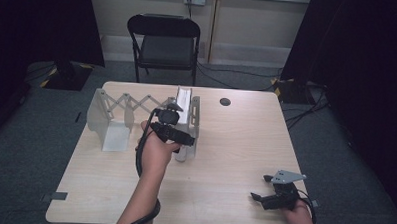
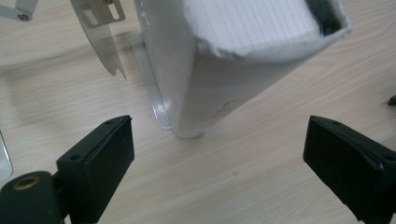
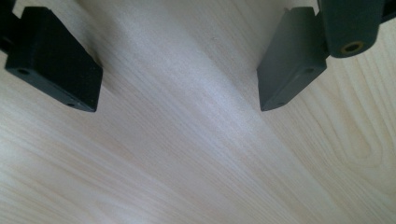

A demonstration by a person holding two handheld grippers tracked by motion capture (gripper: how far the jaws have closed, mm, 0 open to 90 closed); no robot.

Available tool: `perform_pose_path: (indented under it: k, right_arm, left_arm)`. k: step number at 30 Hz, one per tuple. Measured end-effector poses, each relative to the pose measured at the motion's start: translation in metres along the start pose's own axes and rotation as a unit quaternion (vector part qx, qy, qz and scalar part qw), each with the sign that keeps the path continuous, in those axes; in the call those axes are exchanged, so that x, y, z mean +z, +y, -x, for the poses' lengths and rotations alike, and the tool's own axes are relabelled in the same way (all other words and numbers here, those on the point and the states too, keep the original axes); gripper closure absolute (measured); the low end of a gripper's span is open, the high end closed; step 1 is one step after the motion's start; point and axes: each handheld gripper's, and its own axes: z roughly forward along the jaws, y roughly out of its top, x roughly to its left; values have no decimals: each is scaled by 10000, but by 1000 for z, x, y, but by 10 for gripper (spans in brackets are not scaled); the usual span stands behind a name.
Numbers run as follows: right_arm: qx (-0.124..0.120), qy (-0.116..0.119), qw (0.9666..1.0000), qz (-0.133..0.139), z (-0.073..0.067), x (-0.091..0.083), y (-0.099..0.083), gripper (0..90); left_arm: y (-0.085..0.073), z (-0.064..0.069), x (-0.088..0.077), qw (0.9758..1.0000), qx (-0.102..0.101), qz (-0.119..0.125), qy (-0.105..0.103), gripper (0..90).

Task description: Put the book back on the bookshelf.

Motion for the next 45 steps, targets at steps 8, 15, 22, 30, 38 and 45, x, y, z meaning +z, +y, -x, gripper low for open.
perform_pose_path:
  k: [8, 15, 22, 30, 38, 45]
  right_arm:
    - [15, 1, 10000, -3, 0, 0, 0, 137]
    - [12, -1, 10000, -4, 0, 0, 0, 136]
    - [8, 1, 10000, -2, 0, 0, 0, 136]
    - [6, -4, 10000, -1, 0, 0, 0, 136]
    - [2, -1, 10000, 0, 0, 0, 0, 136]
    - [1, 3, 10000, 3, 0, 0, 0, 136]
  left_arm:
    - [-6, 1, -1, 9999, 122, 27, -119, 82]
    - [-11, 0, -2, 9996, 176, 64, -227, 81]
    - [-19, -3, -3, 9992, 240, 73, -316, 77]
    - [-29, -8, 1, 9988, 283, 57, -387, 78]
    - [-38, -15, 5, 9984, 295, 66, -474, 77]
    - [-46, -20, 8, 9979, 319, 119, -554, 77]
